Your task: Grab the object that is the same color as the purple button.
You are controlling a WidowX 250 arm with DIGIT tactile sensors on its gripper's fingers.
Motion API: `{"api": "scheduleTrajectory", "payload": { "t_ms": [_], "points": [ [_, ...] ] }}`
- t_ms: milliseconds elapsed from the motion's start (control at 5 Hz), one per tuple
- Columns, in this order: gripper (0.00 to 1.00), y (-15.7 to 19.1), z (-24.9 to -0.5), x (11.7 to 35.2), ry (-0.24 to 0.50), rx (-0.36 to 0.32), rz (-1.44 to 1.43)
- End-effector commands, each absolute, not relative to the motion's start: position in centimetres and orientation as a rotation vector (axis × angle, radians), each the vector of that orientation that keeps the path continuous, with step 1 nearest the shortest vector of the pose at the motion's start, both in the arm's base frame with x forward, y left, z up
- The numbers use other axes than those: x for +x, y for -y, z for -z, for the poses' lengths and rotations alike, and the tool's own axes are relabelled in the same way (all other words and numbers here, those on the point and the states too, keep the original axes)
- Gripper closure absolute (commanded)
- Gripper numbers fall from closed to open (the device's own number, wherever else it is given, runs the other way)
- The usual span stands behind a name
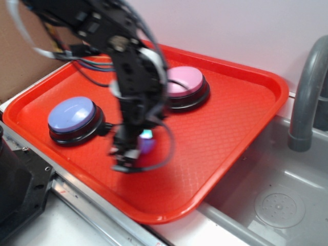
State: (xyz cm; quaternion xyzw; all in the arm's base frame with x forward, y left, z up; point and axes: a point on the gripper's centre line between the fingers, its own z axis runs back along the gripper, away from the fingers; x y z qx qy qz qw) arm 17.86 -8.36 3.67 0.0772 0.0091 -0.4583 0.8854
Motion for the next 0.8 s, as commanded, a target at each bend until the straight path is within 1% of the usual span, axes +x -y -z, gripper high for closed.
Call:
{"api": "scheduleTrajectory", "payload": {
  "t_ms": [0,200,400,600],
  "points": [
    [1.00,9.6,-13.8,15.6,0.082,0.173,0.639],
    [1.00,9.4,-18.8,15.0,0.050,0.171,0.398],
    [1.00,9.5,-22.3,15.1,0.002,0.164,0.150],
    [1.00,8.5,-22.5,15.1,-0.008,0.121,-0.100]
  ]
}}
